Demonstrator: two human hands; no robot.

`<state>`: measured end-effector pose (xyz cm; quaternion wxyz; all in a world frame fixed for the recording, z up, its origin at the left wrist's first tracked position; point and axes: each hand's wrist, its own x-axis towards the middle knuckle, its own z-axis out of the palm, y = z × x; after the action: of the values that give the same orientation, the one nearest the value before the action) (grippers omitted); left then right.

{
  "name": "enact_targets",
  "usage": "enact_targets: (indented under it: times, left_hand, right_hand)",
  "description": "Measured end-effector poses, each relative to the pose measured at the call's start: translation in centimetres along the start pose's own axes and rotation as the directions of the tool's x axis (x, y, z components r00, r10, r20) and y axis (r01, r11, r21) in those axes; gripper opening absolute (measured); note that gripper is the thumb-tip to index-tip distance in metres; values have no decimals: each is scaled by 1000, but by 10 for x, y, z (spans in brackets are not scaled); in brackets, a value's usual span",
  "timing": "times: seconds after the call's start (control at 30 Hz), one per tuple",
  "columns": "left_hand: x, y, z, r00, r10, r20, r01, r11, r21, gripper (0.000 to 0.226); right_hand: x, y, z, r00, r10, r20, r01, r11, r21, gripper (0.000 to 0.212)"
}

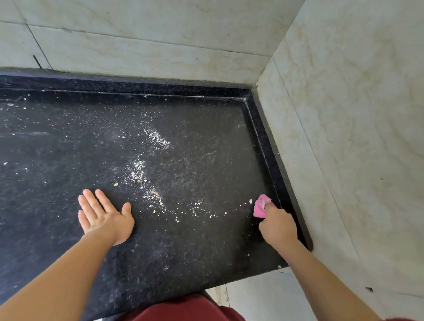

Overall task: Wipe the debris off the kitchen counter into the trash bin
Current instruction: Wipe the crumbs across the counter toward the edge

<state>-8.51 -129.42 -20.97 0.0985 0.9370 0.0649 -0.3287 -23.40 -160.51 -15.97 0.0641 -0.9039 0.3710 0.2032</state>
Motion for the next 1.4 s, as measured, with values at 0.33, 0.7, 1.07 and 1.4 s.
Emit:
enact_targets:
  times: [0.33, 0.7, 1.07, 1.4]
  left_hand:
    - [0, -4, 2, 999, 35, -9, -35, 999, -31, 78]
    - [4, -6, 8, 997, 54, -63, -58, 996, -68, 78]
    - [3, -12, 3, 993, 107, -53, -113, 987, -119, 80]
    - [-2, -64, -20, 916, 399, 47, -395, 916, -70, 66]
  right_hand:
    - [-33, -46, 4, 991, -127, -48, 136, 919, 371, 31]
    - [-68, 64, 31, 962, 272, 40, -275, 956, 103, 49]
    - [-111, -49, 76, 963, 259, 73, -268, 891, 366, 43]
    - [-134, -155, 49, 973, -75, 219, -147, 529, 835, 37]
